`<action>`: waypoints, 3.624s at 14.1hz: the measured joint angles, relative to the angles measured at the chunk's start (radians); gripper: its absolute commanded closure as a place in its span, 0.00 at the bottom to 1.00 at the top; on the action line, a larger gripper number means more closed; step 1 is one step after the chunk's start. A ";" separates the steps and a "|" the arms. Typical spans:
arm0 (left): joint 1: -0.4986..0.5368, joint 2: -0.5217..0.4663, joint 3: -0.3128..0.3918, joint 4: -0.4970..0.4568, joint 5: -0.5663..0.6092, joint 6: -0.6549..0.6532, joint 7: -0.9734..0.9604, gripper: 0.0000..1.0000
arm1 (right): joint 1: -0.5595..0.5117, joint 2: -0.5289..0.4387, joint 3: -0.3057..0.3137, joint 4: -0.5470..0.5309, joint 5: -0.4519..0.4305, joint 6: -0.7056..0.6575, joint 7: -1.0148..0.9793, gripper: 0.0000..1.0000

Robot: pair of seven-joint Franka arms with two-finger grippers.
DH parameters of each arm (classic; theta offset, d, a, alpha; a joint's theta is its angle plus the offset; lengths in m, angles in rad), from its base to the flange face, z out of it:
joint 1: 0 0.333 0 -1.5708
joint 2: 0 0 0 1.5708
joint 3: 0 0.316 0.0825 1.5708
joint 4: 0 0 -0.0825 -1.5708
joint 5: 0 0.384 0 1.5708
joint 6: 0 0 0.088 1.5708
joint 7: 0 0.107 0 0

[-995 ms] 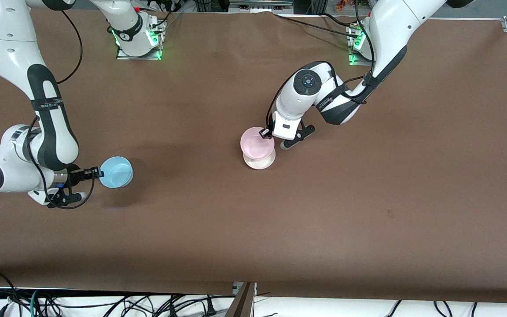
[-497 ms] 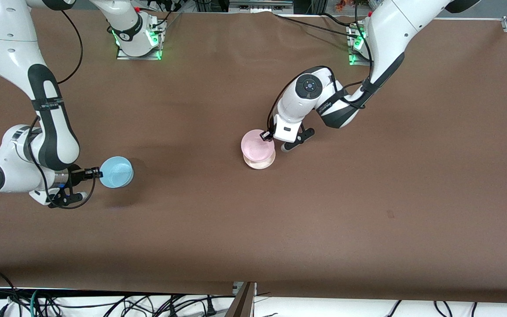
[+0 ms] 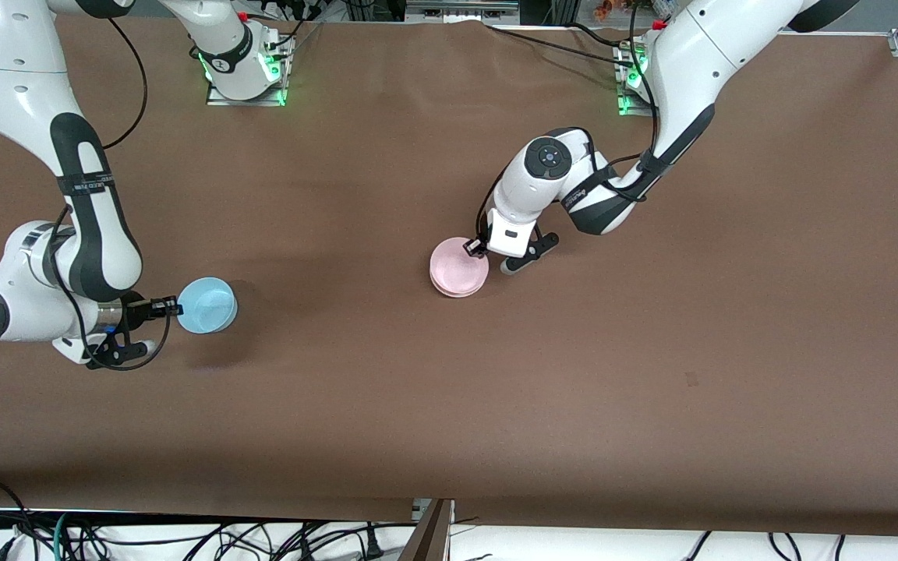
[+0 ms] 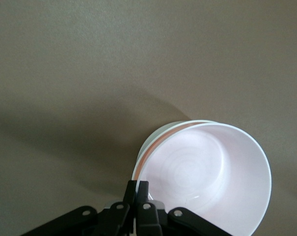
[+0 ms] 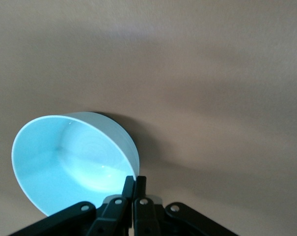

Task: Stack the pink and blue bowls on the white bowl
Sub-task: 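Lower the pink bowl into the white bowl and open the left gripper, then carry the blue bowl toward the stack while the left gripper lifts away, then lower the blue bowl into the pink bowl while the left gripper retreats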

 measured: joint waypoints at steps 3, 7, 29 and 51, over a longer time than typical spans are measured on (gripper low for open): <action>-0.001 0.001 0.006 0.002 0.000 0.009 -0.001 1.00 | 0.003 -0.011 0.005 0.026 0.000 -0.018 0.000 1.00; -0.044 0.001 0.045 0.007 0.004 0.023 -0.030 1.00 | 0.012 -0.039 0.029 0.045 0.001 -0.063 0.004 1.00; -0.041 -0.126 0.057 0.366 -0.014 -0.406 -0.053 0.78 | 0.393 -0.103 0.157 0.087 0.006 -0.021 0.969 1.00; 0.539 -0.278 0.038 0.774 -0.223 -1.291 1.259 0.73 | 0.619 0.004 0.157 0.086 0.106 0.199 1.211 1.00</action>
